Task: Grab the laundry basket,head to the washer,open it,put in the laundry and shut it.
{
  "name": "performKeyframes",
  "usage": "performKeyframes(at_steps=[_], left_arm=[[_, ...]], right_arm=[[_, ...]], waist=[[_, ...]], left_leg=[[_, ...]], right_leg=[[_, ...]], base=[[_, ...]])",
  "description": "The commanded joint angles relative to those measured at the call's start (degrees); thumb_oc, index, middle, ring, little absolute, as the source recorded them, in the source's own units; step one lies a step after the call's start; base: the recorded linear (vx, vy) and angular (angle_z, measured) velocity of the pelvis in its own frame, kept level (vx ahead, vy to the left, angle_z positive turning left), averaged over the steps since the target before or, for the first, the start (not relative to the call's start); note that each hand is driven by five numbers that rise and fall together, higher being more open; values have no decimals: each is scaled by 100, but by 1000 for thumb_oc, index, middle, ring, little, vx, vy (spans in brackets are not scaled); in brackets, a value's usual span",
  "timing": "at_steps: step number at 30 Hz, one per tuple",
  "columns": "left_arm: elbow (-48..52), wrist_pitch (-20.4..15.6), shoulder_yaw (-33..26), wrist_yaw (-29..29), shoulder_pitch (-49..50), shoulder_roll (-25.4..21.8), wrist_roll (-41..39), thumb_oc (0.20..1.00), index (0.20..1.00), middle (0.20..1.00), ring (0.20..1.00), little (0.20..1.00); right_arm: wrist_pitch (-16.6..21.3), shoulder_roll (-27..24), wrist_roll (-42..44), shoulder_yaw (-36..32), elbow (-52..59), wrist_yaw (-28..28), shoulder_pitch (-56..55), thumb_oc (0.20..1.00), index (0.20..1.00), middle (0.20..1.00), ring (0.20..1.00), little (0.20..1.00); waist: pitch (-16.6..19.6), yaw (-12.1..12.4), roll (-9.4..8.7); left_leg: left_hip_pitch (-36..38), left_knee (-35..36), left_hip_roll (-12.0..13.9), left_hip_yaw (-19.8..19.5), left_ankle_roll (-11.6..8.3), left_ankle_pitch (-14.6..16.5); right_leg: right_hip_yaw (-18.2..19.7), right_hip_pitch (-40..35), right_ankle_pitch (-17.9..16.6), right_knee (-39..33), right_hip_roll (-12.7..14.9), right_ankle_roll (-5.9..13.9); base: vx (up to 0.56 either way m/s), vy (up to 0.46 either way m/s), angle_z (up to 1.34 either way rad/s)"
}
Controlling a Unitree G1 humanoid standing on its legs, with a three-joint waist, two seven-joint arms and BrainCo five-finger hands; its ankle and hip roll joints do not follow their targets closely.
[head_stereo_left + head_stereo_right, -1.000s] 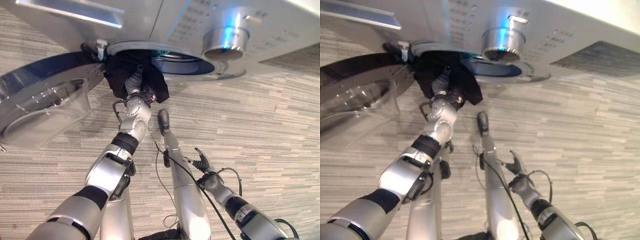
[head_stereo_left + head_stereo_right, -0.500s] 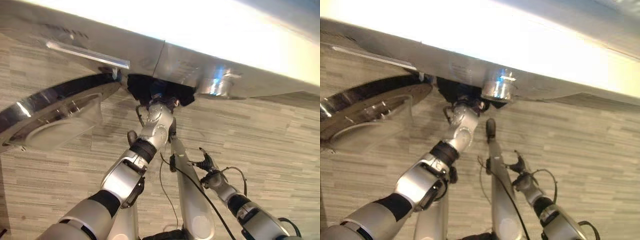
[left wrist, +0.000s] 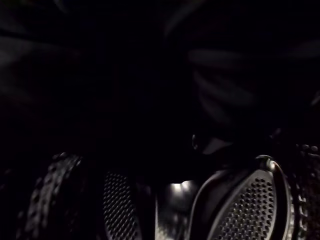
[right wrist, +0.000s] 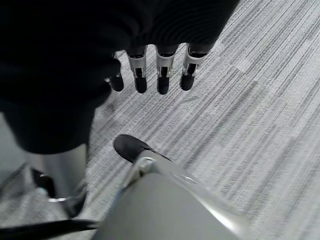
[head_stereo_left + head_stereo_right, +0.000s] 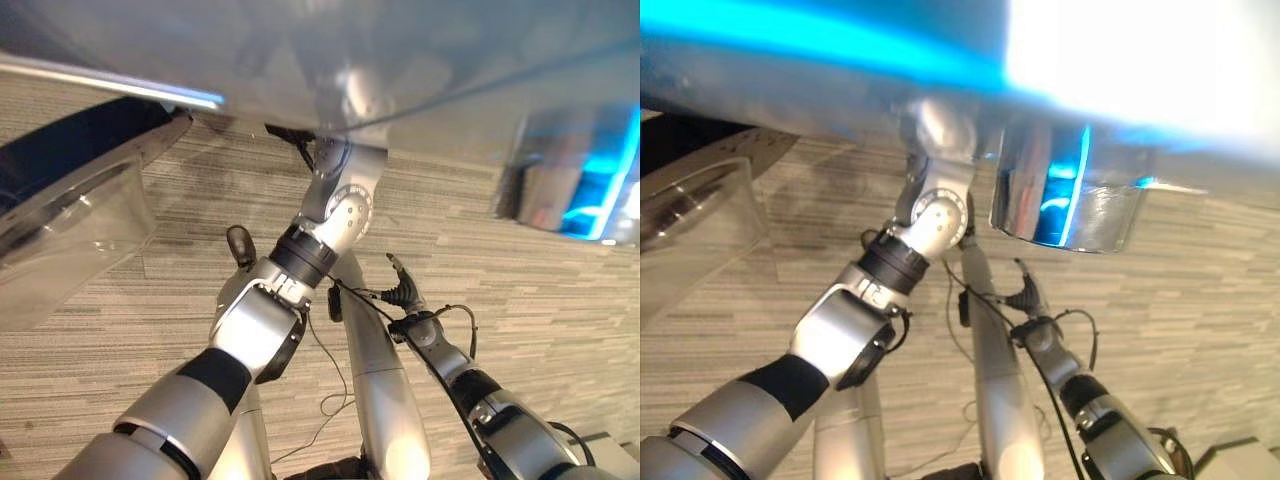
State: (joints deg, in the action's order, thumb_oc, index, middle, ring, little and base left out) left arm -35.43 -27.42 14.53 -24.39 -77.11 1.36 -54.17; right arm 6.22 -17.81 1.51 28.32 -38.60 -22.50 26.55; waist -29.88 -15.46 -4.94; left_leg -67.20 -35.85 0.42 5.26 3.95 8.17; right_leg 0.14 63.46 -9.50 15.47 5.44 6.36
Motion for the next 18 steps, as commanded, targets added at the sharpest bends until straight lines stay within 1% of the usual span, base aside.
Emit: performKeyframes(at_steps=[1, 2, 3, 4, 5, 6, 8, 9, 10, 13, 14, 15, 16, 18], left_arm=[[259, -536, -273, -160, -695, -42, 34, 200, 200, 200, 200, 200], [226, -577, -327, -213, -770, -213, -26, 200, 200, 200, 200, 200], [148, -559, -361, -321, -852, -508, -21, 200, 200, 200, 200, 200], [72, -522, -361, -352, -904, -614, -22, 200, 200, 200, 200, 200], [54, -519, -365, -346, -922, -630, -32, 200, 200, 200, 200, 200], [-265, -440, -322, -428, -1107, -795, -59, 200, 200, 200, 200, 200], [-554, -397, -278, -484, -1413, -992, -195, 200, 200, 200, 200, 200], [-595, -397, -282, -468, -1453, -1007, -217, 200, 200, 200, 200, 200], [-981, -329, -214, -503, -1828, -1211, -444, 200, 200, 200, 200, 200], [-1415, -242, -156, -534, -2442, -1555, -720, 200, 200, 200, 200, 200], [-1451, -236, -161, -517, -2479, -1573, -741, 200, 200, 200, 200, 200], [-1505, -225, -118, -551, -2709, -1727, -749, 200, 200, 200, 200, 200], [-1485, -167, -24, -544, -2875, -1744, -693, 200, 200, 200, 200, 200], [-1306, -172, 157, -603, -3193, -1776, -529, 200, 200, 200, 200, 200]], right_arm=[[201, -236, 132, 23, 385, -195, -664, 1000, 1000, 1000, 1000, 1000], [233, -253, 144, 28, 417, -202, -664, 1000, 1000, 1000, 1000, 1000], [269, -276, 159, 76, 543, -153, -676, 1000, 1000, 1000, 1000, 1000], [280, -292, 182, 96, 524, -140, -661, 1000, 1000, 1000, 1000, 1000], [283, -290, 186, 106, 520, -139, -648, 1000, 1000, 1000, 1000, 1000], [300, -266, 321, 130, 418, -148, -592, 1000, 1000, 1000, 1000, 1000], [311, -271, 414, 172, 460, -105, -577, 1000, 1000, 1000, 1000, 1000], [309, -274, 418, 175, 465, -104, -566, 1000, 1000, 1000, 1000, 1000], [310, -348, 488, 232, 497, -65, -555, 1000, 1000, 1000, 1000, 1000], [214, -460, 489, 314, 495, -63, -471, 1000, 1000, 1000, 1000, 1000], [210, -465, 489, 322, 494, -65, -454, 1000, 1000, 1000, 1000, 1000], [138, -528, 446, 369, 476, -63, -435, 1000, 1000, 1000, 1000, 1000], [98, -581, 394, 393, 431, -45, -452, 1000, 1000, 1000, 1000, 1000], [48, -692, 355, 328, 393, -37, -529, 1000, 1000, 1000, 1000, 1000]], waist=[[195, -121, 40], [233, -119, 40], [278, -104, 12], [298, -101, -6], [299, -96, -1], [356, -97, -35], [407, -113, -40], [399, -114, -39], [452, -159, -27], [483, -211, -15], [466, -206, -20], [471, -229, -25], [515, -258, -11], [500, -256, 3]], left_leg=[[-176, -934, 193, -304, -50, 1118], [-326, -1139, 246, -342, -36, 1191], [-571, -1555, 316, -422, 40, 1377], [-629, -1674, 350, -444, 88, 1443], [-659, -1714, 366, -450, 91, 1468], [-769, -1935, 418, -520, 179, 1585], [-822, -2070, 442, -589, 231, 1669], [-832, -2085, 447, -589, 233, 1679], [-818, -2161, 488, -624, 280, 1757], [-717, -2217, 592, -601, 367, 1910], [-701, -2218, 606, -591, 371, 1923], [-567, -2190, 701, -521, 442, 2004], [-473, -2154, 748, -496, 455, 2017], [-200, -2000, 838, -390, 444, 2022]], right_leg=[[-188, 590, 289, 14, -262, -62], [-249, 713, 345, 215, -317, -76], [-309, 888, 409, 534, -446, -95], [-340, 938, 421, 621, -479, -92], [-345, 963, 433, 644, -494, -92], [-380, 1061, 471, 801, -555, -87], [-363, 1137, 519, 926, -611, -102], [-364, 1148, 528, 939, -616, -102], [-358, 1163, 570, 990, -658, -141], [-338, 1103, 576, 987, -749, -140], [-329, 1091, 576, 982, -761, -139], [-318, 996, 562, 926, -827, -121], [-313, 953, 551, 885, -865, -110], [-244, 793, 505, 717, -930, -102]], base=[[19, -63, -24], [5, -47, -17], [-4, -16, -7], [-1, -3, -10], [23, -24, -24], [38, -33, -30], [34, -29, -26], [43, -21, -21], [55, -16, -14], [78, 6, -7], [88, 28, -29], [93, 17, -38], [140, -5, -42], [134, -69, -27]])
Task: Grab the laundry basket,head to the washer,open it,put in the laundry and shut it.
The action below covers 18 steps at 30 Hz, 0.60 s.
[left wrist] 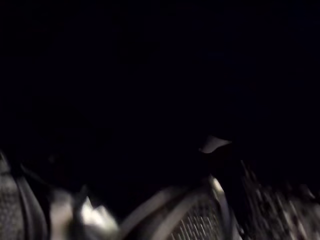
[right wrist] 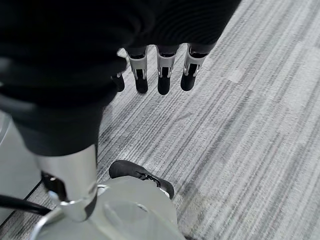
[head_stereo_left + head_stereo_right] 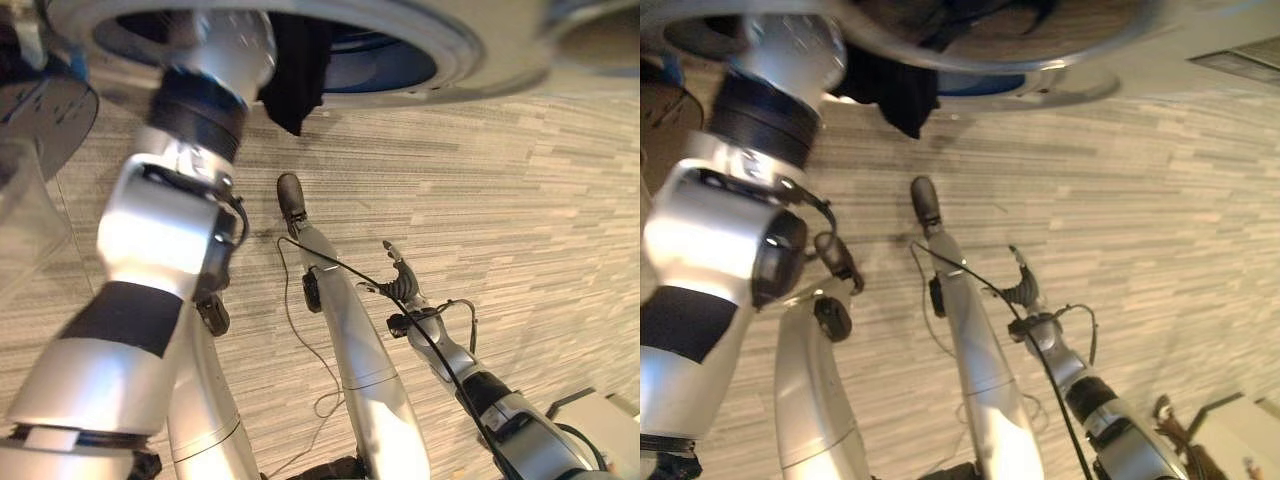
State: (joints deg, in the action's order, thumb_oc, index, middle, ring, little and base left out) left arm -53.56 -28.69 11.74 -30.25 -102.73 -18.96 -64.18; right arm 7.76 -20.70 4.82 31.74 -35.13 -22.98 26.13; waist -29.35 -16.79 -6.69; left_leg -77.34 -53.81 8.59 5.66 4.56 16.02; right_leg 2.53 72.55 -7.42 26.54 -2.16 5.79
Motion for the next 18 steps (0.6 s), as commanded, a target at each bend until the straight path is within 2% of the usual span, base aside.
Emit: performKeyframes(at_steps=[1, 2, 3, 6, 7, 8, 10, 11, 12, 14, 15, 18], left_arm=[[645, -68, 556, -7, -748, 293, 524, 200, 200, 200, 200, 200], [670, -68, 557, -44, -749, 319, 552, 200, 200, 200, 200, 200], [858, -20, 850, -50, -963, 344, 753, 200, 200, 200, 200, 200], [697, 140, 1135, 97, -1127, 225, 848, 200, 200, 200, 200, 200], [486, 413, 1317, 206, -1106, 76, 1045, 388, 388, 388, 388, 388], [265, 638, 1512, 384, -1085, -58, 1182, 1000, 1000, 1000, 1000, 1000], [-845, 1634, 2417, 1175, -1180, -387, 1839, 1000, 1000, 1000, 1000, 1000], [-1308, 2023, 3026, 1602, -1313, -623, 2539, 1000, 1000, 1000, 1000, 1000], [-1690, 2422, 3694, 2023, -1383, -746, 3602, 1000, 1000, 1000, 1000, 1000], [-2231, 2904, 4813, 2338, -1398, -880, 5772, 1000, 1000, 1000, 1000, 1000], [-2303, 2977, 5101, 2323, -1308, -785, 6527, 1000, 1000, 1000, 1000, 1000], [-2172, 3082, 5633, 2262, -1281, -443, 7954, 1000, 1000, 1000, 1000, 1000]], right_arm=[[-119, -475, 39, -68, 48, 6, -573, 1000, 1000, 1000, 1000, 1000], [-127, -487, 40, -96, 71, 11, -589, 1000, 1000, 1000, 1000, 1000], [-101, -700, 44, -212, 230, 44, -870, 1000, 1000, 1000, 1000, 1000], [-79, -973, -46, -342, 501, 153, -1206, 1000, 1000, 1000, 1000, 1000], [-63, -1060, -100, -412, 524, 178, -1274, 1000, 1000, 1000, 1000, 1000], [-51, -1141, -125, -487, 562, 203, -1346, 1000, 1000, 1000, 1000, 1000], [12, -1292, -32, -768, 556, 339, -1459, 1000, 1000, 1000, 1000, 1000], [46, -1358, 8, -914, 535, 404, -1485, 1000, 1000, 1000, 1000, 1000], [63, -1402, 15, -1016, 488, 453, -1455, 1000, 1000, 1000, 1000, 1000], [33, -1454, -37, -1109, 399, 497, -1366, 1000, 1000, 1000, 1000, 1000], [25, -1442, -77, -1039, 358, 523, -1305, 1000, 1000, 1000, 1000, 1000], [91, -1429, -122, -824, 262, 568, -1315, 1000, 1000, 1000, 1000, 1000]], waist=[[447, -154, 213], [422, -134, 195], [438, -221, 229], [437, -326, 145], [453, -334, 143], [445, -330, 126], [410, -283, 188], [379, -259, 228], [346, -234, 279], [320, -231, 357], [317, -246, 361], [331, -231, 379]], left_leg=[[911, -141, 36, -404, 363, 1229], [969, -98, 32, -385, 360, 1215], [1184, 65, 61, -320, 326, 1188], [1584, 351, 126, -174, 305, 1167], [1644, 388, 151, -148, 304, 1154], [1713, 429, 176, -105, 300, 1150], [1782, 467, 198, -87, 269, 1096], [1785, 494, 187, -98, 250, 1052], [1774, 536, 159, -104, 227, 997], [1811, 681, 92, -85, 173, 896], [1824, 753, 47, -81, 146, 837], [1828, 905, -10, -120, 79, 779]], right_leg=[[-456, -162, 283, -449, -181, -43], [-440, -208, 271, -478, -179, -44], [-427, -336, 263, -613, -202, -69], [-409, -620, 215, -817, -254, -63], [-409, -668, 213, -817, -266, -62], [-396, -721, 215, -840, -259, -63], [-423, -801, 251, -865, -192, -81], [-443, -806, 245, -862, -135, -90], [-461, -808, 237, -863, -75, -107], [-487, -829, 213, -897, 30, -112], [-496, -817, 185, -907, 77, -106], [-517, -764, 188, -915, 130, -117]], base=[[84, -58, -13], [128, -43, -1], [122, -48, 1], [120, -31, -1], [74, -28, -5], [71, -61, -8], [53, -74, -10], [27, -65, -1], [2, -63, 3], [-7, -38, 14], [2, -35, 30], [11, -36, 29]])
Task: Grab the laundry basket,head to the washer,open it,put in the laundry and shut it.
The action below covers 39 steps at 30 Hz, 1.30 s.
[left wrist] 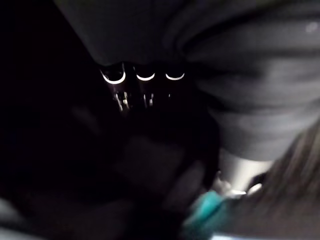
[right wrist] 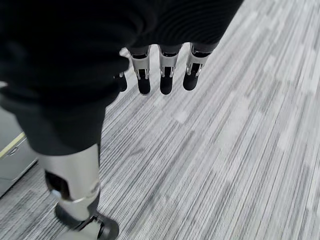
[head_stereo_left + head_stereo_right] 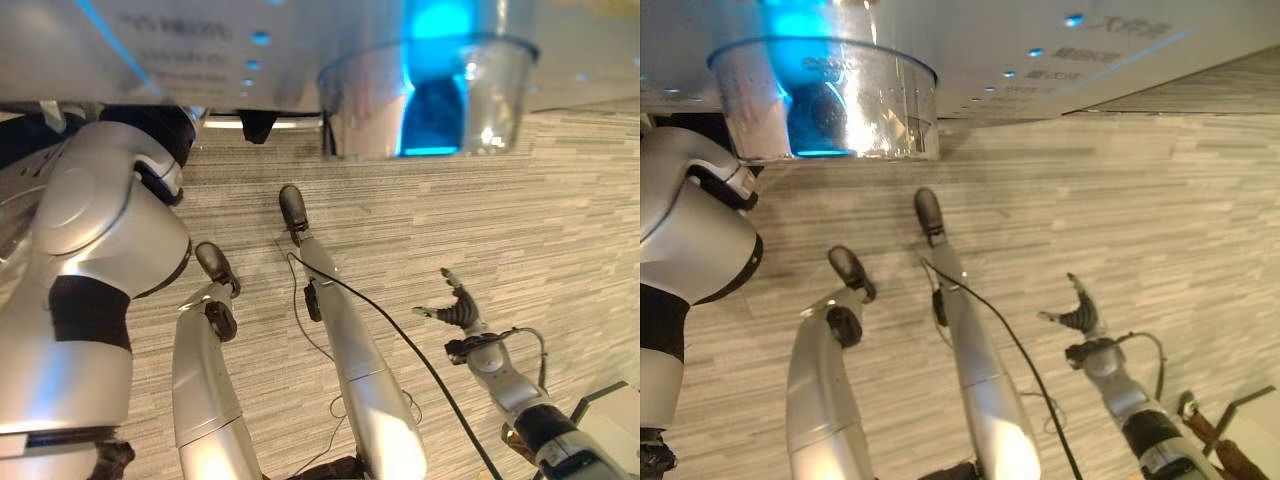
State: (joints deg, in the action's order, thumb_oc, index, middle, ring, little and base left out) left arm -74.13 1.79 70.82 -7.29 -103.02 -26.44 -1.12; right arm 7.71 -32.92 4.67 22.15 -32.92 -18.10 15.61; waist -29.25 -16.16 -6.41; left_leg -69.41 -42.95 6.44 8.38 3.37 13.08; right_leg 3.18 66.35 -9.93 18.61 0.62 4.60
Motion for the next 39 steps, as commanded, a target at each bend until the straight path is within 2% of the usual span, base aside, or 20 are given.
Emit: performKeyframes(at_steps=[1, 5, 9, 12, 14, 17, 18, 20, 21, 22, 23, 25, 29, 30, 31, 33, 36, 39], left_arm=[[-110, 82, -120, -4, -1177, 383, 2084, 1000, 1000, 1000, 1000, 1000], [350, 148, 125, 73, -872, 644, 2914, 1000, 1000, 1000, 1000, 1000], [888, 117, 31, -75, -618, 837, 3106, 1000, 1000, 1000, 1000, 1000], [1336, -60, -60, 52, -234, 1004, 3063, 1000, 1000, 1000, 1000, 1000], [2031, -151, -391, 148, 354, 1383, 2723, 1000, 1000, 1000, 1000, 1000], [2125, -266, -974, -179, 1092, 2223, 2474, 1000, 1000, 1000, 1000, 1000], [2166, -411, -1188, -531, 1365, 2384, 2439, 1000, 1000, 1000, 1000, 1000], [2077, -503, -1309, -773, 1735, 2421, 2412, 1000, 1000, 1000, 1000, 1000], [2333, -622, -1415, -908, 2136, 2242, 2367, 1000, 1000, 1000, 1000, 1000], [3087, -846, -1636, -947, 2956, 1939, 2043, 1000, 1000, 1000, 1000, 1000], [3567, -914, -1743, -838, 3235, 1836, 1731, 1000, 1000, 1000, 1000, 1000], [4925, -1241, -2119, -529, 3953, 1287, 660, 1000, 1000, 1000, 1000, 1000], [6606, -1581, -2574, -200, 5421, 210, -257, 1000, 1000, 1000, 1000, 1000], [7087, -1603, -2729, -41, 5960, -225, -418, 1000, 1000, 1000, 1000, 1000], [7131, -1584, -2750, -28, 5993, -259, -425, 1000, 1000, 1000, 1000, 1000], [7387, -1605, -2967, 84, 6498, -540, -624, 1000, 1000, 1000, 1000, 1000], [8023, -1646, -3453, 338, 7368, -1141, -1093, 1000, 1000, 1000, 1000, 1000], [8396, -1623, -3874, 600, 8191, -1470, -1634, 1000, 1000, 1000, 1000, 1000]], right_arm=[[119, -206, -137, 224, 12, 94, -233, 1000, 1000, 1000, 1000, 1000], [128, -105, -174, 525, -113, 123, -201, 1000, 1000, 1000, 1000, 1000], [130, -67, -160, 597, -256, 116, -225, 1000, 1000, 1000, 1000, 1000], [115, -36, -136, 635, -380, 147, -223, 1000, 1000, 1000, 1000, 1000], [47, 3, -143, 629, -565, 140, -295, 1000, 1000, 1000, 1000, 1000], [38, 144, -175, 773, -788, 107, -178, 1000, 1000, 1000, 1000, 1000], [69, 192, -225, 841, -865, 77, -157, 1000, 1000, 1000, 1000, 1000], [140, 215, -335, 950, -902, 12, -76, 1000, 1000, 1000, 1000, 1000], [164, 229, -380, 939, -902, -45, -97, 1000, 1000, 1000, 1000, 1000], [126, 278, -482, 832, -906, -82, -152, 1000, 1000, 1000, 1000, 1000], [88, 302, -503, 785, -884, -71, -197, 1000, 1000, 1000, 1000, 1000], [0, 327, -523, 573, -853, -42, -355, 1000, 1000, 1000, 1000, 1000], [-106, 710, -474, 391, -1128, 4, -413, 1000, 1000, 1000, 1000, 1000], [-134, 814, -444, 379, -1256, 24, -359, 1000, 1000, 1000, 1000, 1000], [-131, 825, -443, 397, -1262, 22, -356, 1000, 1000, 1000, 1000, 1000], [-138, 877, -355, 335, -1376, 58, -252, 1000, 1000, 1000, 1000, 1000], [-176, 865, -294, 272, -1455, 94, -120, 1000, 1000, 1000, 1000, 1000], [-195, 1008, -3, 219, -2086, 105, 364, 1000, 1000, 1000, 1000, 1000]], waist=[[325, -299, 358], [308, -221, 397], [276, -146, 467], [254, -102, 478], [244, -66, 487], [234, -53, 445], [238, -40, 417], [232, -66, 361], [211, -43, 357], [159, 79, 451], [133, 119, 484], [82, 274, 621], [-11, 564, 790], [-28, 690, 832], [-33, 675, 819], [-28, 818, 862], [-51, 1011, 968], [-51, 1250, 1091]], left_leg=[[1045, -116, 194, -402, 185, 1065], [1050, -22, 167, -421, 185, 1045], [1063, -8, 134, -445, 178, 1004], [1138, 94, 92, -439, 155, 954], [1209, 168, 43, -442, 145, 898], [1360, 309, -5, -453, 91, 797], [1458, 424, -33, -461, 61, 759], [1637, 619, -85, -464, 22, 684], [1736, 730, -134, -477, 3, 629], [1918, 929, -214, -481, -37, 536], [2011, 1027, -263, -476, -43, 495], [2174, 1215, -378, -499, -54, 400], [2455, 1425, -505, -551, -44, 297], [2577, 1481, -523, -577, -48, 256], [2594, 1489, -524, -581, -49, 253], [2724, 1546, -565, -626, -69, 206], [2841, 1605, -636, -755, -108, 116], [2915, 1722, -710, -892, -129, 14]], right_leg=[[-589, -135, 446, -135, -147, 5], [-592, -105, 474, -137, -130, -6], [-601, -108, 506, -108, -92, -16], [-614, -188, 508, -162, -53, -26], [-645, -278, 499, -198, 10, -36], [-655, -454, 470, -290, 78, -46], [-654, -539, 444, -353, 112, -36], [-645, -715, 387, -487, 171, -21], [-647, -801, 353, -558, 226, -7], [-646, -986, 294, -678, 347, 32], [-651, -1076, 260, -744, 398, 49], [-705, -1275, 206, -874, 518, 75], [-794, -1577, 154, -983, 660, 104], [-844, -1711, 166, -970, 735, 105], [-849, -1728, 167, -974, 736, 105], [-915, -1907, 184, -982, 813, 112], [-1079, -2133, 226, -961, 944, 98], [-1321, -2341, 223, -993, 1080, 111]], base=[[14, -3, 24], [10, -8, 8], [-7, -19, 1], [-17, -9, 10], [-35, 5, 10], [-46, 8, 16], [-42, 9, 24], [-40, 20, 17], [-61, 71, 12], [-60, 81, 10], [-68, 99, 12], [-44, 71, 13], [-38, 68, 12], [-42, 35, 21], [-45, 21, 25], [-34, -2, 30], [-36, -8, 32], [-31, -10, 31]])
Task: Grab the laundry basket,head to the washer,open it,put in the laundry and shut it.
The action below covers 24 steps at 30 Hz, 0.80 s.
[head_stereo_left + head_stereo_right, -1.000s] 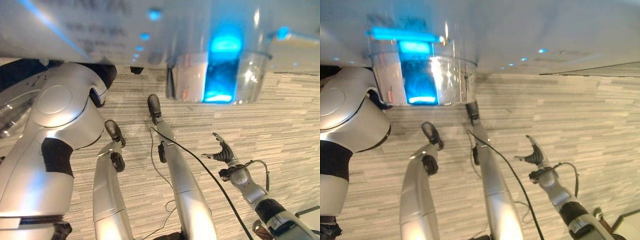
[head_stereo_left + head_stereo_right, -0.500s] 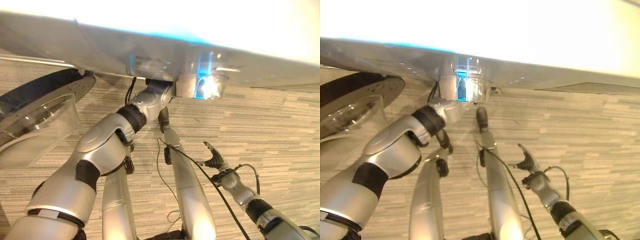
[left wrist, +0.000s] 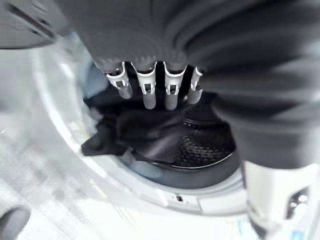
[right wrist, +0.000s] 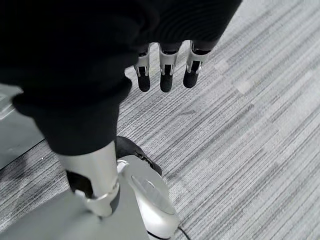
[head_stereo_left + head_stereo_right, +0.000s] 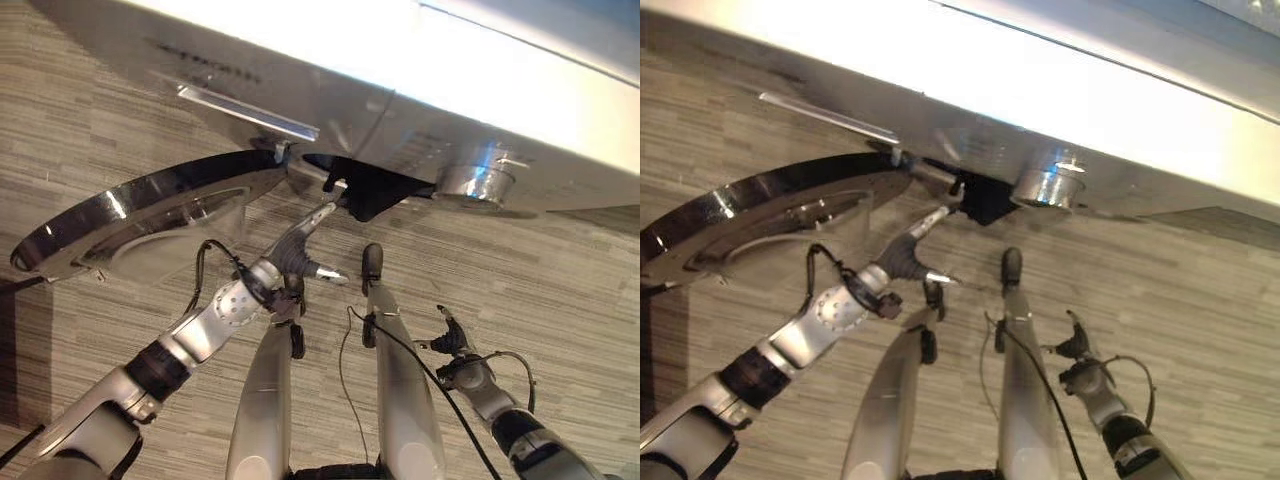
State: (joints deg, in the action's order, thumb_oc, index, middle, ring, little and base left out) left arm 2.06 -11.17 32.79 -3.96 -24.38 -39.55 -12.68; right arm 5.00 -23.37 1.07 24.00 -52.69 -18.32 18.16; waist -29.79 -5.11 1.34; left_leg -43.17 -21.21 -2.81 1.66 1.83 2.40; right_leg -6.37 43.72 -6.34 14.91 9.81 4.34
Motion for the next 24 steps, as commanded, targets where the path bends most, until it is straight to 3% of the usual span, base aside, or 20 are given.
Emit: performKeyframes(at_steps=[1, 2, 3, 5, 8, 9, 10, 15, 17, 18, 19, 20, 24], left_arm=[[855, -296, -146, 331, 459, -252, -520, 1000, 1000, 1000, 1000, 1000], [859, -294, -152, 332, 464, -255, -520, 1000, 1000, 1000, 1000, 1000], [930, -265, -229, 391, 566, -328, -544, 1000, 1000, 1000, 1000, 1000], [1057, -256, -400, 449, 757, -365, -597, 1000, 1000, 1000, 1000, 1000], [1179, -210, -596, 566, 894, -345, -473, 1000, 1000, 1000, 1000, 1000], [1185, -204, -598, 566, 886, -341, -470, 1000, 1000, 1000, 1000, 1000], [1206, -188, -638, 643, 897, -152, -464, 1000, 1000, 1000, 1000, 1000], [1251, -187, -613, 779, 913, 41, -525, 1000, 1000, 1000, 1000, 1000], [1283, -157, -451, 892, 828, 163, -545, 1000, 1000, 1000, 1000, 1000], [1280, -154, -449, 895, 813, 181, -548, 1000, 1000, 1000, 1000, 1000], [1262, -82, -319, 1012, 753, 262, -608, 1000, 1000, 1000, 1000, 1000], [1233, -44, -276, 1055, 744, 299, -617, 1000, 1000, 1000, 1000, 1000], [1172, 124, -221, 1194, 709, 430, -543, 1000, 1000, 1000, 1000, 1000]], right_arm=[[89, 88, 494, 15, -376, 132, 360, 1000, 1000, 1000, 1000, 1000], [93, 91, 495, 19, -381, 133, 364, 1000, 1000, 1000, 1000, 1000], [82, 44, 746, -60, -719, 96, 825, 1000, 1000, 1000, 1000, 1000], [92, -28, 895, -117, -934, 74, 1126, 1000, 1000, 1000, 1000, 1000], [31, -206, 1445, -491, -1769, 168, 1921, 1000, 1000, 1000, 1000, 1000], [43, -213, 1456, -488, -1799, 181, 1947, 1000, 1000, 1000, 1000, 1000], [-6, -492, 1742, -651, -2141, 273, 2325, 1000, 1000, 1000, 1000, 1000], [-31, -952, 2153, -794, -2489, 476, 2825, 1000, 1000, 1000, 1000, 1000], [-224, -1306, 2053, -547, -2852, 712, 3192, 1000, 1000, 1000, 1000, 1000], [-224, -1329, 2051, -531, -2890, 740, 3231, 1000, 1000, 1000, 1000, 1000], [-620, -1364, 1782, -217, -3412, 1185, 3355, 1000, 1000, 1000, 1000, 1000], [-743, -1324, 1722, -121, -3562, 1399, 3400, 1000, 1000, 1000, 1000, 1000], [-968, -1319, 1651, -68, -3737, 1803, 3381, 1000, 1000, 1000, 1000, 1000]], waist=[[3, 232, 352], [3, 226, 352], [5, 426, 440], [4, 534, 549], [57, 911, 767], [62, 902, 778], [121, 1141, 892], [210, 1388, 1064], [264, 1615, 1134], [267, 1610, 1154], [278, 1689, 1194], [291, 1705, 1212], [333, 1796, 1240]], left_leg=[[289, -409, 197, -275, 13, 1039], [288, -408, 196, -278, 12, 1037], [284, -333, 152, -368, -42, 940], [263, -219, 89, -477, -89, 799], [108, 53, -40, -667, -148, 548], [95, 62, -46, -682, -149, 537], [-6, 277, -96, -791, -201, 373], [-121, 627, -109, -889, -271, 108], [-178, 819, -92, -950, -337, -73], [-186, 830, -93, -959, -340, -83], [-254, 871, -107, -992, -343, -161], [-284, 874, -114, -1015, -336, -180], [-327, 903, -168, -1057, -303, -219]], right_leg=[[-451, -136, -134, -654, 206, 145], [-455, -138, -134, -656, 207, 145], [-566, -254, -142, -719, 300, 177], [-692, -318, -115, -743, 364, 180], [-982, -308, -61, -723, 500, 196], [-997, -299, -61, -722, 505, 197], [-1122, -244, -13, -699, 588, 221], [-1273, -148, 44, -729, 647, 238], [-1377, -112, 80, -770, 718, 275], [-1386, -103, 81, -770, 720, 273], [-1451, -60, 141, -731, 738, 238], [-1469, -44, 164, -699, 743, 217], [-1476, 13, 217, -600, 753, 190]], base=[[-19, -31, 26], [-37, -79, 36], [-39, -77, 52], [-44, -64, 72], [-29, -29, 67], [-24, -73, 51], [-19, -66, 51], [-2, -26, 43], [-4, -47, 14], [-4, -54, 14], [14, -29, 16], [13, -28, 14], [23, 17, 12]])
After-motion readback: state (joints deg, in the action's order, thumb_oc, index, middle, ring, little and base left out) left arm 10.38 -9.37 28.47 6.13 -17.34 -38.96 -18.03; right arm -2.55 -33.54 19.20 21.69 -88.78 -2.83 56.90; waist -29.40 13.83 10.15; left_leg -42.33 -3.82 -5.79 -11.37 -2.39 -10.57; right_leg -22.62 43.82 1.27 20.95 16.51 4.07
